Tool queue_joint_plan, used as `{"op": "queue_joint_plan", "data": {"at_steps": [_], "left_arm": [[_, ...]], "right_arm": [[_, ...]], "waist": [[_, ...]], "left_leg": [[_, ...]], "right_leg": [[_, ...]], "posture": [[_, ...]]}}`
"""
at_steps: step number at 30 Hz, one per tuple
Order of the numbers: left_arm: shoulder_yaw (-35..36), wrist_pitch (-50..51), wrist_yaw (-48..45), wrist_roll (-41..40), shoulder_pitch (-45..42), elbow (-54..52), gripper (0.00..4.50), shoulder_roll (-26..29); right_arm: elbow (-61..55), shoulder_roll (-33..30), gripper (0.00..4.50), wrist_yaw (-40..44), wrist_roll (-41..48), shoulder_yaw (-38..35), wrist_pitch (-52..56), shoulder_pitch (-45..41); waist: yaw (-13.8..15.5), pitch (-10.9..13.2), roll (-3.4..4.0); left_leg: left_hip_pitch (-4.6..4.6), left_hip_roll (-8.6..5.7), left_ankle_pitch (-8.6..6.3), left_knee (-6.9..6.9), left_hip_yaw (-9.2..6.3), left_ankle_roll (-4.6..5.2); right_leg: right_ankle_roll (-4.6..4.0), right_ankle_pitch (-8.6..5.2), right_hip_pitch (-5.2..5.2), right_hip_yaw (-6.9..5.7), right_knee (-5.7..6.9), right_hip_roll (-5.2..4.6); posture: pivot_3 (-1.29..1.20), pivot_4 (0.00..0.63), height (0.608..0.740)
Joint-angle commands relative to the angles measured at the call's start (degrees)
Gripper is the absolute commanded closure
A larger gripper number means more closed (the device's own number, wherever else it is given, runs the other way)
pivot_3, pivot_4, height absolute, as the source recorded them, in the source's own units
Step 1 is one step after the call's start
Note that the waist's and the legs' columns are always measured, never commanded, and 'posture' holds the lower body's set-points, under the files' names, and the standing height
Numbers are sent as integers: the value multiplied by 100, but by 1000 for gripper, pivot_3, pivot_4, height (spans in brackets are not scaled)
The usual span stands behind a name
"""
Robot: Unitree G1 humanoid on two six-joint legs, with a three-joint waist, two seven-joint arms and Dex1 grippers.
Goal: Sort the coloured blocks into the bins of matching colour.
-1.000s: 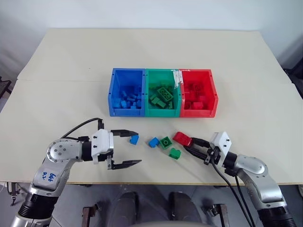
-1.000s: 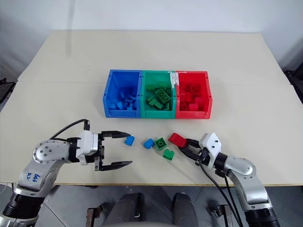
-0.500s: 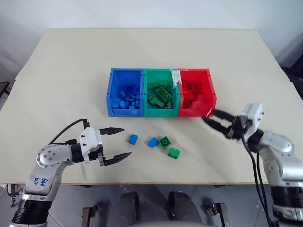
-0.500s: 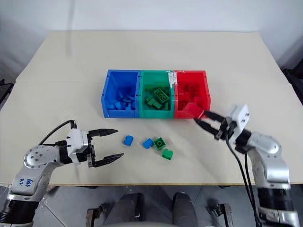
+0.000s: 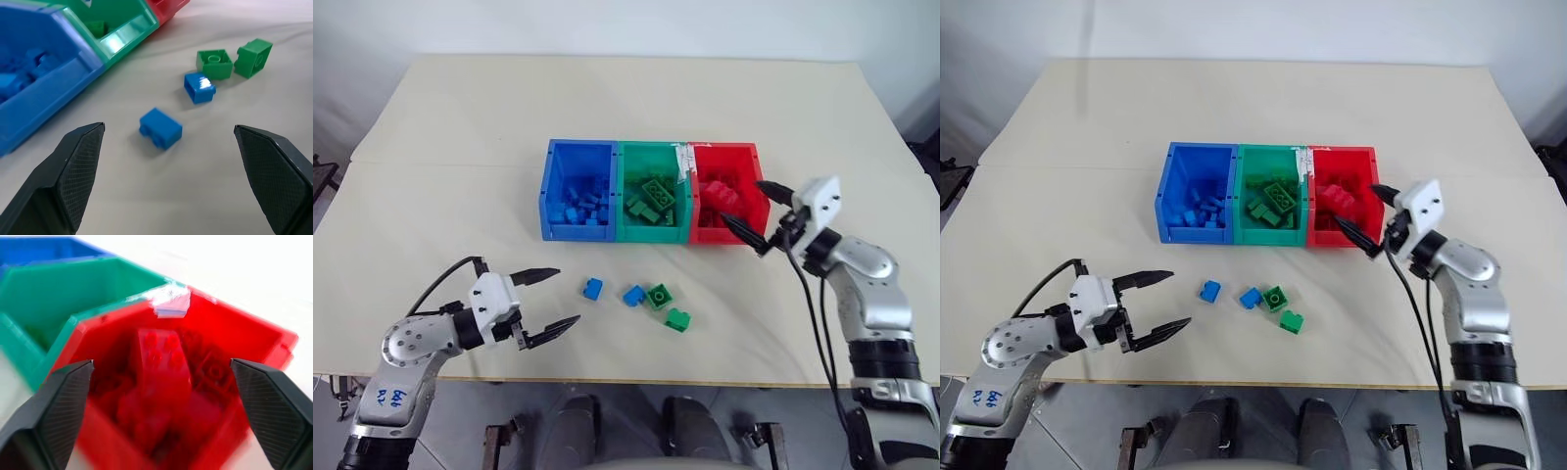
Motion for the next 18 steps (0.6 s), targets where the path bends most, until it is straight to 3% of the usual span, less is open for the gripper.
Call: {"op": "queue_joint_plan", "data": {"at_steps": [1,9,12,18], "left_arm": [[-103,-194,-335,-116,-138,-108,0,85],[-821,-137,-610,99,-930,201,0,-81],[-905,-148,-648,134,-1052,376,0,-98],[-711,-260,-726,63,-933,488,0,11]], "right_arm": [[-422,-499,19,925,573,-660,-223,743],[668,-1563,19,2218,614,-1711,-930,1937],[537,-1535,19,2369,634,-1622,-985,2102],[-1079,-1181,19,2320,979,-507,26,2019]], "waist": [[14,0,1],[-15,2,4],[-95,1,5],[-181,1,6]], "left_leg": [[2,0,-1,0,4,2],[24,2,-3,6,26,5],[33,10,-1,-3,32,1],[33,16,2,3,23,-4]], "right_leg": [[0,0,4,0,-3,1],[3,1,15,12,-13,5],[2,1,14,19,-13,13],[2,1,9,24,-5,13]], "posture": [[0,150,740],[0,150,740],[0,150,740],[0,150,740]]}}
